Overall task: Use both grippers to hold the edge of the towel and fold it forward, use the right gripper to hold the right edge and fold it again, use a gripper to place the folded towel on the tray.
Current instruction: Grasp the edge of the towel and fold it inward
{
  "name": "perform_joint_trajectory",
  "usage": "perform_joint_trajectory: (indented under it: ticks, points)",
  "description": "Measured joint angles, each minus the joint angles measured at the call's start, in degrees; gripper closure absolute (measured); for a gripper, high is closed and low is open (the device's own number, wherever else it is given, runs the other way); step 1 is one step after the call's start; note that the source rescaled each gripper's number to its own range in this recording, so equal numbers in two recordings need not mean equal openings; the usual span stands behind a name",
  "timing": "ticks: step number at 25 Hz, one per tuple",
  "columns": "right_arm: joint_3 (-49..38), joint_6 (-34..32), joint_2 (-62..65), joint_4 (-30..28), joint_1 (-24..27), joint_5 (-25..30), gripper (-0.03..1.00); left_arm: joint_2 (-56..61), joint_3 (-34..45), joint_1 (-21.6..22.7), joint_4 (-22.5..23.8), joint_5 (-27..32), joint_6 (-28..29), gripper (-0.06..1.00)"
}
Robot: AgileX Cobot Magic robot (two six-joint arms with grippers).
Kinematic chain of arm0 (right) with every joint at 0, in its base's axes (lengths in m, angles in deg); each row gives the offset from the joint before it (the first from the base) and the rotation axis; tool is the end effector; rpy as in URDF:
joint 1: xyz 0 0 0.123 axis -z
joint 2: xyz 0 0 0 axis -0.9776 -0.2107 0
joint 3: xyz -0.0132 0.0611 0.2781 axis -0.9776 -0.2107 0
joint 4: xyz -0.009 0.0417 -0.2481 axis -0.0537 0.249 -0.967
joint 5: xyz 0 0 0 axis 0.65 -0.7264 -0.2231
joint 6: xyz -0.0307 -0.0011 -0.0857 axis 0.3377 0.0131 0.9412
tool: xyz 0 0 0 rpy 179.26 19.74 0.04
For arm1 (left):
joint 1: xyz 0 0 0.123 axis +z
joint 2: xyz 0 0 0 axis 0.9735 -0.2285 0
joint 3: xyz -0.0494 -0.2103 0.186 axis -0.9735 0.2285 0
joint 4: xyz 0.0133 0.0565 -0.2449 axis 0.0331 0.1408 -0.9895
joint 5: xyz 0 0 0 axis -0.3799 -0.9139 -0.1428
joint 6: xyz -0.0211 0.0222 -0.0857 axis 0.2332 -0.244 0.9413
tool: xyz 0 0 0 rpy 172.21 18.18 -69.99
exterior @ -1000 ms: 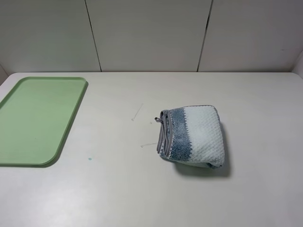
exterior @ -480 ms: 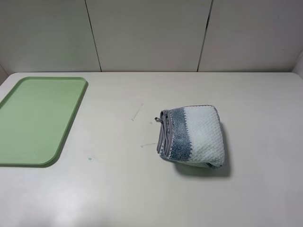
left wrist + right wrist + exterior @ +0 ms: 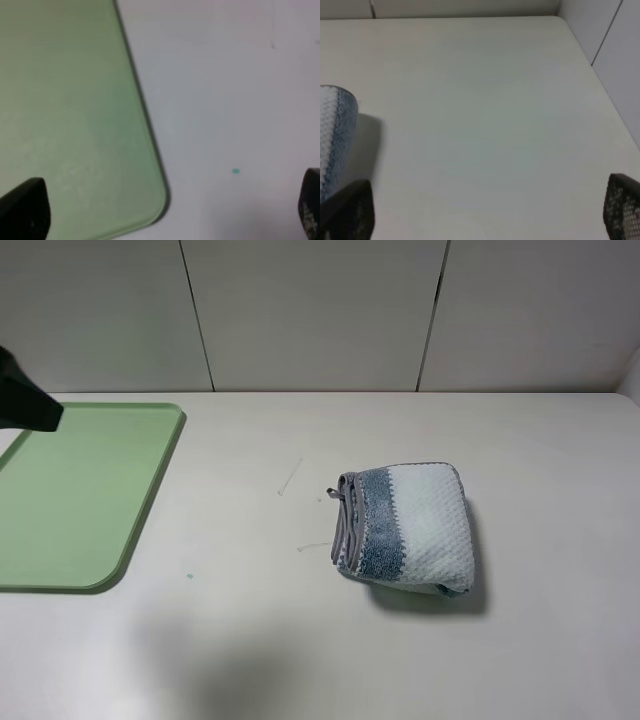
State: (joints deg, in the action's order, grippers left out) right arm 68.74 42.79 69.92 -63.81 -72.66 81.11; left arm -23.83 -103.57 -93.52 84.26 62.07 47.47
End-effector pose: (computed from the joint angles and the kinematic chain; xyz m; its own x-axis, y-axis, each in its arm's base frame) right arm -0.0046 -0.0033 0.2796 -0.4202 0.0241 -0.9071 0.1200 0.9923 -0.0292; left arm 0.1835 -0.0510 0.3270 -0.6920 0.2532 -0.6761 0.2895 0.9552 0.0614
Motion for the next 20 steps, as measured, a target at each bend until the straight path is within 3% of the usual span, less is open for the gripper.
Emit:
perform_joint_trajectory:
  ticks: [20]
  points:
    - [0.0, 0.0, 0.0, 0.0, 0.0, 0.0, -0.03, -33.9, -13.0, -20.8, -2.8, -13.1, 8.7, -0.06]
